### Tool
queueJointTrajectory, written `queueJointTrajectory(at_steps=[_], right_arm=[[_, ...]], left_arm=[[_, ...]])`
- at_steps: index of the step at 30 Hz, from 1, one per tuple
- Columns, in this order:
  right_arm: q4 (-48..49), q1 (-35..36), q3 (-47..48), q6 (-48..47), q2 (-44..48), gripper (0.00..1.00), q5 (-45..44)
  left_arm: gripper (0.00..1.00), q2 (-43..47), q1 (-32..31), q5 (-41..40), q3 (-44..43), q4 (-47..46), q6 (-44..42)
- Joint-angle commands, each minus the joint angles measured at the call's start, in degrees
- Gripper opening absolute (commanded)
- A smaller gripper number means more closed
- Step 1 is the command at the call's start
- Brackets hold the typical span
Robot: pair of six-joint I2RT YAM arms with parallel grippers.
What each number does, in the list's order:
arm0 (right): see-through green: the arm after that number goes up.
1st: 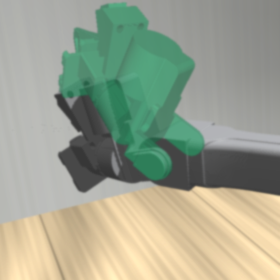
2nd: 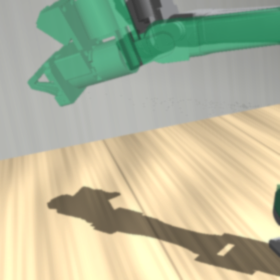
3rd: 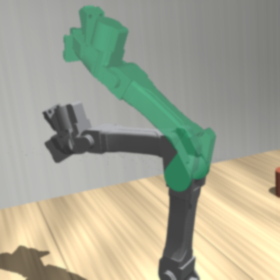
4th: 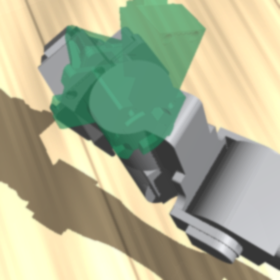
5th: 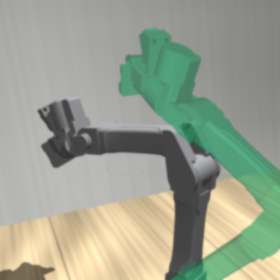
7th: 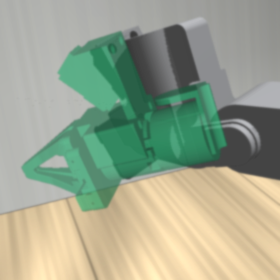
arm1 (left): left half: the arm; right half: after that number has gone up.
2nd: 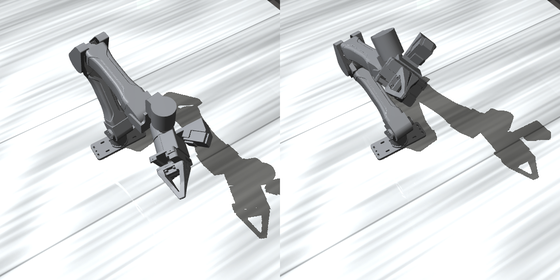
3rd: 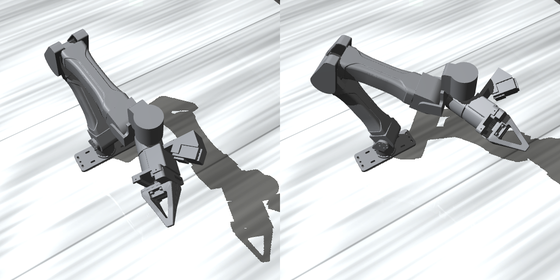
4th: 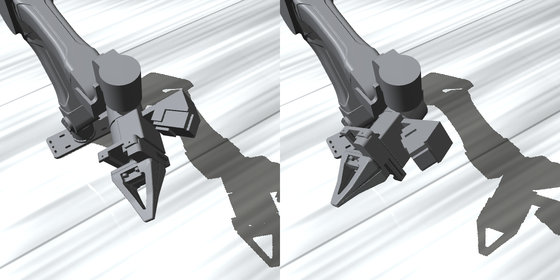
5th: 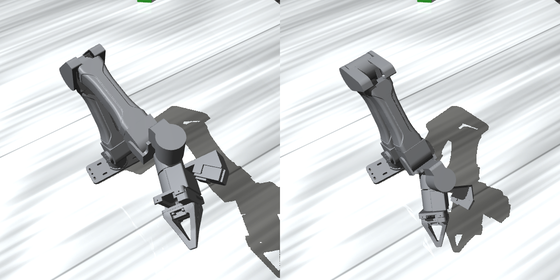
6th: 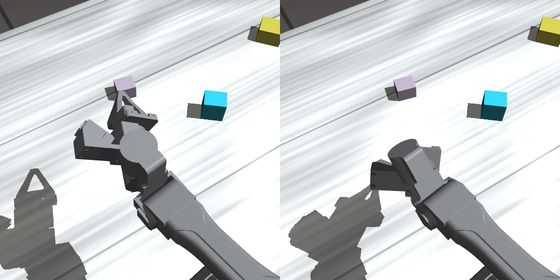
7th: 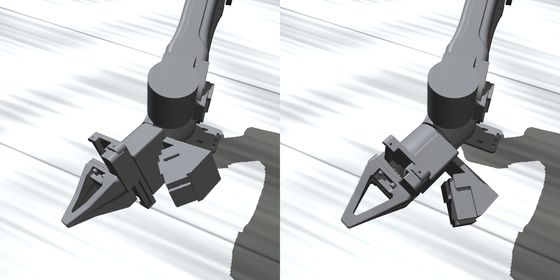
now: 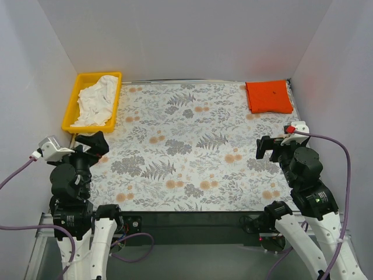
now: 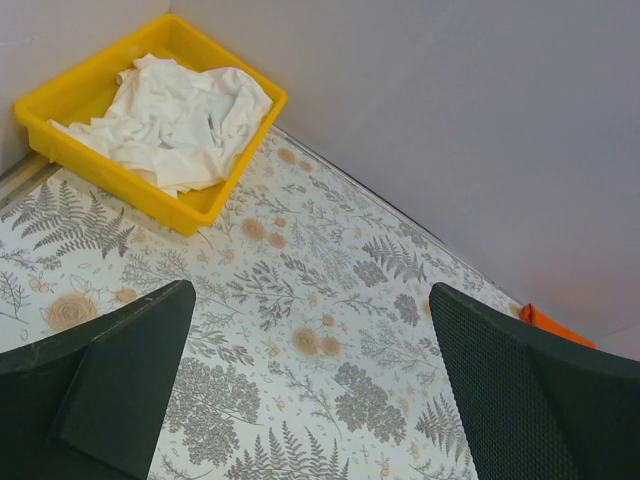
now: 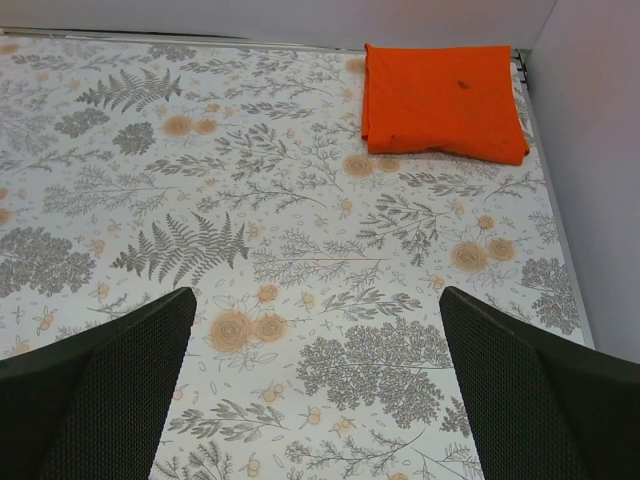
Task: Fold and stack the t-shirts
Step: Grab the tshirt from the pile
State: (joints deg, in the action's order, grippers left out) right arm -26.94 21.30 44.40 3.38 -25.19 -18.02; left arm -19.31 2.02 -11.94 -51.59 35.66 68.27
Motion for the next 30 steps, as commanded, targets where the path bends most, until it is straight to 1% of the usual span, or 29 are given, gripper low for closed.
queueJointTrajectory(at_steps=[1,6,10,11,13,14,15,16,17,18,20,21,22,23,24,25,27,28,30], right_arm=[[2.7,2.1,-0.4,-1.4,1.6,0.98,-1.6],[2.7,5.5,-2.0,-1.8,4.4,0.98,-0.4],[2.6,7.4,-3.6,-1.8,5.7,0.98,2.9],[2.8,7.9,-3.8,-1.9,5.9,0.98,4.0],[3.0,8.0,-4.1,-2.5,6.0,0.98,4.7],[3.4,8.1,-4.2,-3.1,6.0,0.98,5.4],[3.6,8.1,-4.3,-3.1,5.9,0.98,5.9],[3.7,8.1,-4.8,-5.5,5.8,0.98,6.1],[3.9,8.1,-4.8,-6.1,5.2,0.98,5.9],[3.8,8.1,-4.8,-6.4,4.8,0.98,5.5],[3.6,8.1,-4.3,-7.3,2.8,0.98,5.0],[3.0,8.1,-3.8,-7.4,1.8,0.98,4.9],[2.8,8.1,-3.4,-7.5,0.9,0.98,4.8],[2.4,8.1,-2.4,-7.6,-1.1,0.98,4.7],[2.2,8.1,-1.8,-7.6,-2.0,0.98,4.9],[1.8,8.1,-1.3,-7.6,-3.0,0.98,5.1],[1.6,8.1,0.1,-7.9,-5.4,0.98,6.7],[1.6,8.1,0.4,-7.9,-6.1,0.98,7.0],[1.5,8.1,1.0,-7.9,-7.9,0.98,7.6]], left_arm=[[0.98,-3.2,-0.2,-2.5,1.8,-1.2,3.1],[0.98,-9.6,-0.2,-4.0,1.2,-2.9,6.4],[0.98,-18.3,-0.2,-3.0,0.1,-4.6,9.5],[0.98,-22.7,-0.2,-2.1,-0.3,-5.1,10.8],[0.98,-28.1,-0.3,-0.7,-1.7,-6.1,12.1],[0.98,-34.0,-0.1,0.2,-3.1,-6.6,13.5],[0.98,-36.6,-0.1,0.4,-4.1,-6.9,14.0],[0.98,-39.3,-0.1,0.5,-4.9,-8.3,14.3],[0.98,-42.5,-0.1,0.3,-5.8,-9.2,14.3],[0.98,-47.9,-0.1,-1.1,-7.9,-10.1,14.9],[0.98,-54.2,0.6,-2.0,-10.6,-12.7,14.9],[0.98,-60.8,1.7,-2.2,-14.0,-13.3,15.0],[0.98,-63.9,2.4,-2.2,-16.5,-13.9,15.0],[0.98,-67.0,3.0,-2.5,-18.9,-13.8,15.1],[0.98,-70.6,3.9,-3.4,-23.8,-13.7,15.1],[0.98,-76.0,4.4,-3.9,-26.0,-13.6,15.4],[0.98,-81.7,5.4,-4.6,-30.7,-13.6,15.3],[0.98,-87.2,5.7,-5.7,-35.1,-13.3,14.9],[0.98,-92.0,6.7,-6.8,-40.1,-12.1,14.8]])
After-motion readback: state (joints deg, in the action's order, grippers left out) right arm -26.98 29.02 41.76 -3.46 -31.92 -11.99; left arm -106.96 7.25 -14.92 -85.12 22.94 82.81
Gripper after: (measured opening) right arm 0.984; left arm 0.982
